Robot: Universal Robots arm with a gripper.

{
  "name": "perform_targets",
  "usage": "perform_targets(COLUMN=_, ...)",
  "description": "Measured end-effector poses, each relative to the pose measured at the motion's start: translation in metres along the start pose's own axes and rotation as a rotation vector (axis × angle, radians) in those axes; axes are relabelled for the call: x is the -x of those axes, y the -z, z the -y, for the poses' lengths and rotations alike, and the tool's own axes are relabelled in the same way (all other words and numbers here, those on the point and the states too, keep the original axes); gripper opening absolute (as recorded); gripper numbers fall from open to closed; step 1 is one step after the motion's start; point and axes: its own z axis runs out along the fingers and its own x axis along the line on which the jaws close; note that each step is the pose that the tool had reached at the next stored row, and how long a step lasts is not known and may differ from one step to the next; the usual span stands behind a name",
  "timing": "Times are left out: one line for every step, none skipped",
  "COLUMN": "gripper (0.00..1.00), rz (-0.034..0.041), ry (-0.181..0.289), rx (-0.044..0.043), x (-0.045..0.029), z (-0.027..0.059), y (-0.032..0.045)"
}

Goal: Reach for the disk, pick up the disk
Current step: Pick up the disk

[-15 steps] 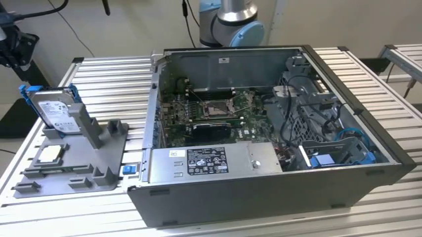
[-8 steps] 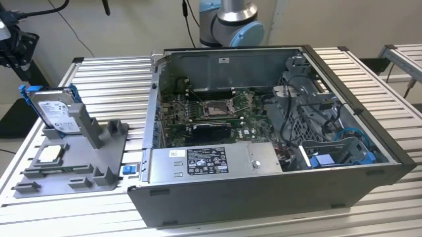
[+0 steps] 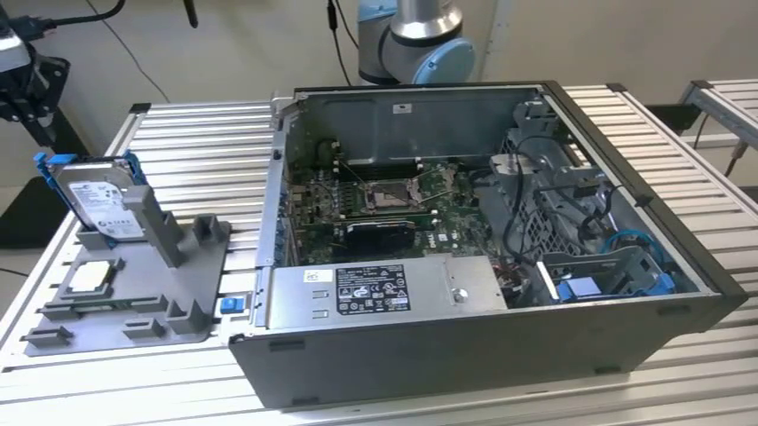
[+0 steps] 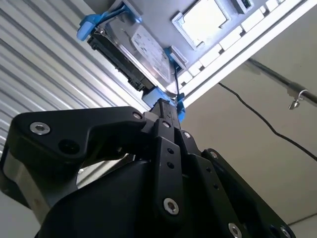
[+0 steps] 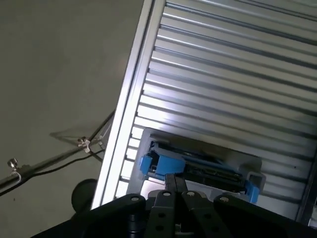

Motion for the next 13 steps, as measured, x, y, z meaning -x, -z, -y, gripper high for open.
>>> perform_targets(gripper=0.0, rz=-0.0004, ry=0.013, rx=-0.0001, x=0.0, z=0.0, y=0.0)
perform_targets(gripper=0.0, rz=-0.001, ry=0.027, rx=-0.0003, x=0.0, z=0.0, y=0.0)
perform_targets(gripper=0.0, rz=-0.0014, ry=0.04, rx=-0.0005, x=0.0, z=0.0, y=0.0)
perform_targets(gripper=0.0, rz=-0.0019, ry=0.052, rx=-0.0005, x=0.0, z=0.0, y=0.0)
perform_targets(gripper=0.0, rz=-0.0024, ry=0.065, rx=-0.0006, x=0.0, z=-0.0001, y=0.0)
perform_targets(gripper=0.0, rz=-0.0027, ry=0.074, rx=-0.0007, x=0.0, z=-0.0001, y=0.0)
perform_targets(gripper=0.0, rz=-0.003, ry=0.081, rx=-0.0007, x=0.0, z=-0.0001, y=0.0)
perform_targets(gripper=0.0, rz=-0.0033, ry=0.089, rx=-0.0007, x=0.0, z=-0.0001, y=0.0)
perform_targets(gripper=0.0, rz=-0.0037, ry=0.099, rx=-0.0008, x=0.0, z=-0.0001, y=0.0)
perform_targets(gripper=0.0, rz=-0.004, ry=0.108, rx=-0.0008, x=0.0, z=-0.0001, y=0.0)
perform_targets(gripper=0.0, rz=-0.0044, ry=0.12, rx=-0.0009, x=0.0001, z=-0.0001, y=0.0)
perform_targets(gripper=0.0, rz=-0.0049, ry=0.133, rx=-0.0009, x=0.0, z=-0.0001, y=0.0)
perform_targets(gripper=0.0, rz=-0.0054, ry=0.149, rx=-0.001, x=0.0, z=-0.0001, y=0.0)
